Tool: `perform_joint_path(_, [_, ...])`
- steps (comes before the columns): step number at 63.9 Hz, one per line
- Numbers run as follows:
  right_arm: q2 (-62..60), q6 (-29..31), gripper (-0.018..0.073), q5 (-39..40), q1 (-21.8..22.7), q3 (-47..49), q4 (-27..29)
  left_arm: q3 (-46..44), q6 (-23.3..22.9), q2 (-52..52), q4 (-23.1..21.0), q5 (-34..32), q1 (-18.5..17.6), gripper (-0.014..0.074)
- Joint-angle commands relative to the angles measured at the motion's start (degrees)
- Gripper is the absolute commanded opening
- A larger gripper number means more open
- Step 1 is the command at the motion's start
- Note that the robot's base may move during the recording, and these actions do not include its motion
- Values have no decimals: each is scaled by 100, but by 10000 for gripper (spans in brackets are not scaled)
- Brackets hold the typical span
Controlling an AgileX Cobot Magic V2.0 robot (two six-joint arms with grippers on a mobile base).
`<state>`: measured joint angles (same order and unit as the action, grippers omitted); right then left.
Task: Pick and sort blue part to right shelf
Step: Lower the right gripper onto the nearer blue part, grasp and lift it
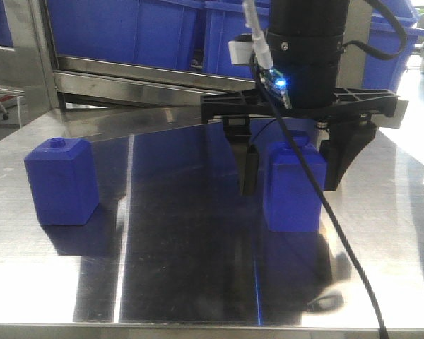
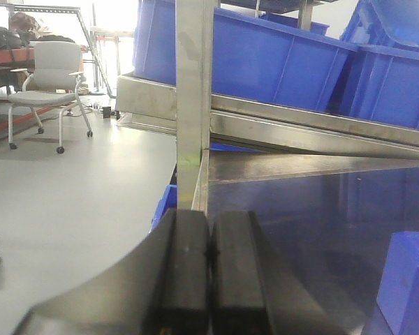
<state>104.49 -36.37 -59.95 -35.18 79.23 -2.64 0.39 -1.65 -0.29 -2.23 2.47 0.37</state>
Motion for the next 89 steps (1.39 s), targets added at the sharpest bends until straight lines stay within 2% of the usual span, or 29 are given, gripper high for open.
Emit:
perform_joint_path(1, [-242, -17, 589, 124, 5, 123, -91, 132, -42, -138, -40, -453, -24, 133])
perform_joint_path(10, [-242, -17, 573, 161, 5, -4, -86, 132, -42, -138, -40, -453, -24, 133])
perform_joint_path(24, [-242, -17, 420, 293, 5, -4, -61, 132, -42, -138, -40, -453, -24, 133])
perform_joint_path(44, [-647, 29, 412, 241, 26, -4, -65, 132, -42, -138, -40, -453, -24, 133])
perform_joint_path(52, [-1097, 617, 412, 365, 146, -83, -75, 132, -42, -138, -40, -453, -24, 133])
perform_joint_path(64, [-2046, 2049, 412, 1109, 622, -886, 35, 132, -42, -138, -40, -453, -24, 133])
perform_joint_path(73, [-2771, 2679, 412, 1920, 1145, -1833, 264, 132, -42, -138, -40, -453, -24, 133])
perform_joint_path(83, [-3799, 3427, 413, 3138, 1938, -3009, 631, 132, -42, -138, -40, -453, -24, 133])
perform_joint_path(89, [-4278, 3575, 413, 3717, 2261, -3526, 626, 132, -42, -138, -40, -453, -24, 133])
